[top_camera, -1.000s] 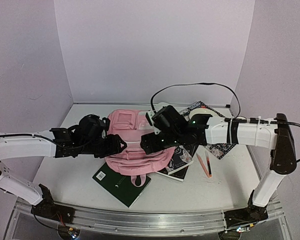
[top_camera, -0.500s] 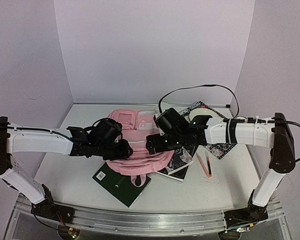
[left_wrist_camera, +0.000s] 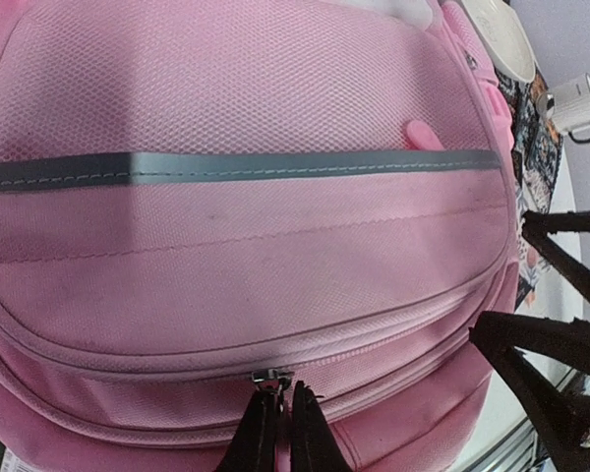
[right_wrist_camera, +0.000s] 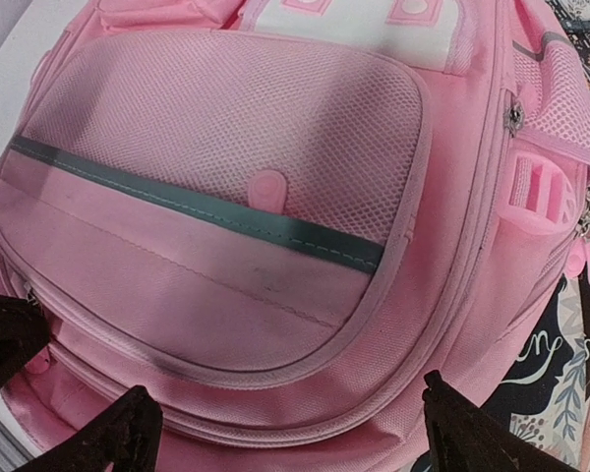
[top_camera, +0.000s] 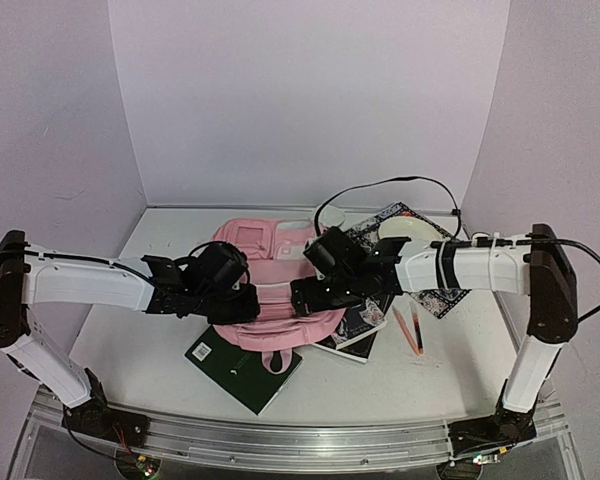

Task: Pack the student bag
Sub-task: Grab the upper front pocket of the student bag, then unzip the upper front pocket of the student bag, then pick up the upper front pocket of the student bag.

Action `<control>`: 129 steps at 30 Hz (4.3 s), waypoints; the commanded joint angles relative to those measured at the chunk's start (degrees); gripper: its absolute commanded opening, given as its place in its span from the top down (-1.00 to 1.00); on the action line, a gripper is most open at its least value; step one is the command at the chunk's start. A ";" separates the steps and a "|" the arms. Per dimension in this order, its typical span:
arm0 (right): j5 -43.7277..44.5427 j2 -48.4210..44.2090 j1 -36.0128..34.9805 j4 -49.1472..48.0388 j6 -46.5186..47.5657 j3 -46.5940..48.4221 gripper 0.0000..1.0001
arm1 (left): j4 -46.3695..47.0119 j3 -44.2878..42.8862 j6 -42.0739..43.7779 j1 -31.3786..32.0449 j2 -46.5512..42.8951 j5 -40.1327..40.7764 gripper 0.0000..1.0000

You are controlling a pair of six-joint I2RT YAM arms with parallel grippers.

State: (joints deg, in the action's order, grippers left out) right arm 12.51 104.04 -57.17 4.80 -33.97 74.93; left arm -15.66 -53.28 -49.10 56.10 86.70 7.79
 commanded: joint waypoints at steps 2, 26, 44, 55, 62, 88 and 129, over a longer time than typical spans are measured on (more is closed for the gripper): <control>2.01 0.85 1.28 1.86 -0.87 -1.62 -0.91 | -1.53 -1.77 2.08 0.33 -1.97 1.80 1.00; -0.67 -4.09 9.48 3.73 7.15 -6.43 -0.94 | -18.10 -1.31 14.06 -12.67 -11.67 8.23 1.00; -25.15 -1.85 4.67 -3.53 32.22 7.60 -0.86 | -14.25 -8.53 20.28 -12.59 -13.71 -14.73 1.00; -32.20 8.45 2.97 -4.23 37.85 17.18 -0.78 | -12.88 -9.46 21.35 -12.56 -13.08 -20.57 1.00; -35.44 13.13 2.94 -4.27 41.18 21.30 -0.42 | -12.64 -9.16 21.91 -12.41 -13.36 -22.24 1.00; -38.07 2.12 2.98 -3.87 48.42 11.55 1.00 | -23.16 -5.54 25.68 -19.18 -8.98 -4.39 0.90; 5.78 -31.64 4.72 2.53 10.58 -19.11 -0.97 | -20.90 -22.99 49.24 4.37 7.14 5.84 -0.49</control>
State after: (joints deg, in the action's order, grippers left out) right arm 12.54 77.52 -52.40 5.01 -16.66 58.64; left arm -34.91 -71.99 -3.80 59.48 91.01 8.95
